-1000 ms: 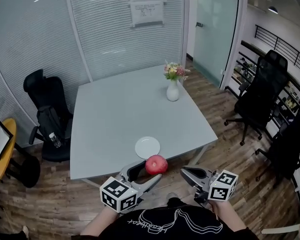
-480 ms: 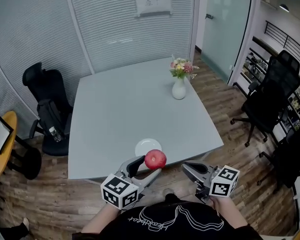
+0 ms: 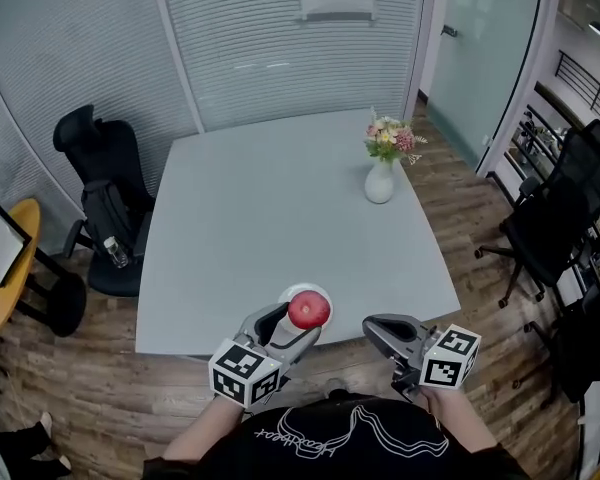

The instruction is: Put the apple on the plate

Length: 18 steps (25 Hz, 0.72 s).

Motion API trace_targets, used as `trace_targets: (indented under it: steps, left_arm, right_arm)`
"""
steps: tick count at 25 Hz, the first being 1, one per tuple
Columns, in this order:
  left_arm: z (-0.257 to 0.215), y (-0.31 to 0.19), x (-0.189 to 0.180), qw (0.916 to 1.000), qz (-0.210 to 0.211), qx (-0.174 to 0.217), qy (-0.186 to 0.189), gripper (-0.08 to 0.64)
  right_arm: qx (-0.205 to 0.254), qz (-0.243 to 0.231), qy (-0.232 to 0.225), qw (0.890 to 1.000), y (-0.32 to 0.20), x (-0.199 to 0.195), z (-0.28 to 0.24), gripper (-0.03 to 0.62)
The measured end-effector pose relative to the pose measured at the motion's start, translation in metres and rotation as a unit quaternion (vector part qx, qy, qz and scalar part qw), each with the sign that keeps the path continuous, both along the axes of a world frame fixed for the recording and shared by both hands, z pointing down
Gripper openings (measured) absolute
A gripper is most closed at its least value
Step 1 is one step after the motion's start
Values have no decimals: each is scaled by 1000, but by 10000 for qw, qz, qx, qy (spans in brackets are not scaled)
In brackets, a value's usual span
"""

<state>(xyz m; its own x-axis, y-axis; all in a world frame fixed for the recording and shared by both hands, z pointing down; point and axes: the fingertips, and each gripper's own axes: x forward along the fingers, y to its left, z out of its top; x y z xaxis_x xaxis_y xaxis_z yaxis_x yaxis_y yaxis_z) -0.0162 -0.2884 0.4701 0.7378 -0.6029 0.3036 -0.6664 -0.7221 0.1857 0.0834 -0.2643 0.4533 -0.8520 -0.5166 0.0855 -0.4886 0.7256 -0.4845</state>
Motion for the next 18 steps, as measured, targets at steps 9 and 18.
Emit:
trace_targets:
  steps: [9,18]
  left_arm:
    - [43,-39,-9,9989,-286,-224,-310,301]
    - [90,-59,-10,9962,-380,-492,-602,301]
  right_arm:
    - [-191,-96,92,9997,-33,-2,13,9]
    - [-383,31,186,9991,-46,12,28,9]
